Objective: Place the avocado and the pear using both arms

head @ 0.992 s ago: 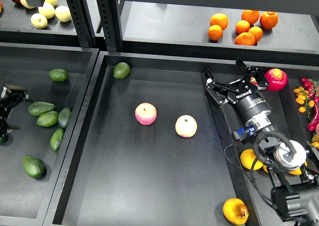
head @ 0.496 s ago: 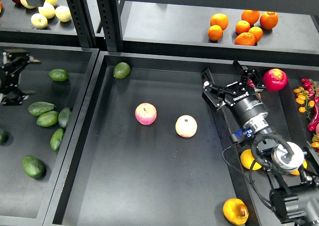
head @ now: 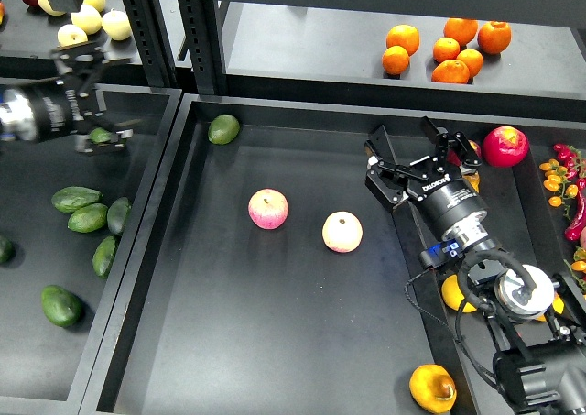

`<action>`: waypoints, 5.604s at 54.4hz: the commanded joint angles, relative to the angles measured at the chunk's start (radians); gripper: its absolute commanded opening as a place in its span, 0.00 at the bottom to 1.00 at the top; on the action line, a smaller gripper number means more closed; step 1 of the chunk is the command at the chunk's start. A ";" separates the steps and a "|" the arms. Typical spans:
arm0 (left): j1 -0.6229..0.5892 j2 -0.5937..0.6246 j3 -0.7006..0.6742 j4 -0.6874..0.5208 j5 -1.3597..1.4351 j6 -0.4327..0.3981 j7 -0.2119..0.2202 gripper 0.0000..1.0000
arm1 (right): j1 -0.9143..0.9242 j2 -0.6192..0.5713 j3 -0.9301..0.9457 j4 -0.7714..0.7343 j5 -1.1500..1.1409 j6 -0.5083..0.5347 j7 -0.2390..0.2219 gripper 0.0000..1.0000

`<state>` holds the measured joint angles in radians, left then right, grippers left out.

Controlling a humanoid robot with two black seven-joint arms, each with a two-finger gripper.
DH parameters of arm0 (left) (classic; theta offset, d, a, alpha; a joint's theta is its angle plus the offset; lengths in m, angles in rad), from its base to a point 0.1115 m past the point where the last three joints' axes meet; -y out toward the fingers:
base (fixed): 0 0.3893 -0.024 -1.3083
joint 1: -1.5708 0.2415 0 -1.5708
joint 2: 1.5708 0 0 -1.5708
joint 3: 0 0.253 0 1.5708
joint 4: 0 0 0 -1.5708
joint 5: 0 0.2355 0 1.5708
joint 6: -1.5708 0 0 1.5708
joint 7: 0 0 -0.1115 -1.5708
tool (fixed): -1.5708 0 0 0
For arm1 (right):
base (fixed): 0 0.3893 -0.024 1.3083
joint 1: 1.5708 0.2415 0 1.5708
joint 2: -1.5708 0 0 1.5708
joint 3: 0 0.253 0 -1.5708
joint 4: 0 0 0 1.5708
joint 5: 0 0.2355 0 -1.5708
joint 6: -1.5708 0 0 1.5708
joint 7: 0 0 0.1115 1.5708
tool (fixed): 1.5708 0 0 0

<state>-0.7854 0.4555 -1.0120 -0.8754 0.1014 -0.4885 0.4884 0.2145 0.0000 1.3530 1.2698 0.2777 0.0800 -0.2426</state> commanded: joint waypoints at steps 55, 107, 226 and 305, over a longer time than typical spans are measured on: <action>0.377 -0.456 -0.485 -0.094 0.000 0.000 0.000 0.99 | 0.077 -0.316 -0.267 0.000 0.003 0.063 -0.075 1.00; 0.689 -0.456 -0.468 -0.300 -0.244 0.000 0.000 0.99 | 0.545 -0.788 -0.900 -0.020 -0.141 0.409 -0.246 1.00; 0.707 -0.456 -0.458 -0.283 -0.244 0.000 0.000 0.99 | 0.681 -0.594 -1.511 -0.033 -0.842 0.409 -0.246 0.94; 0.712 -0.456 -0.455 -0.297 -0.244 0.000 0.000 0.99 | 0.657 -0.525 -1.506 -0.133 -0.704 0.409 -0.246 0.22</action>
<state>-0.0742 0.0000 -1.4662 -1.1711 -0.1427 -0.4887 0.4887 0.8652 -0.5219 -0.1537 1.1361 -0.4559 0.4887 -0.4887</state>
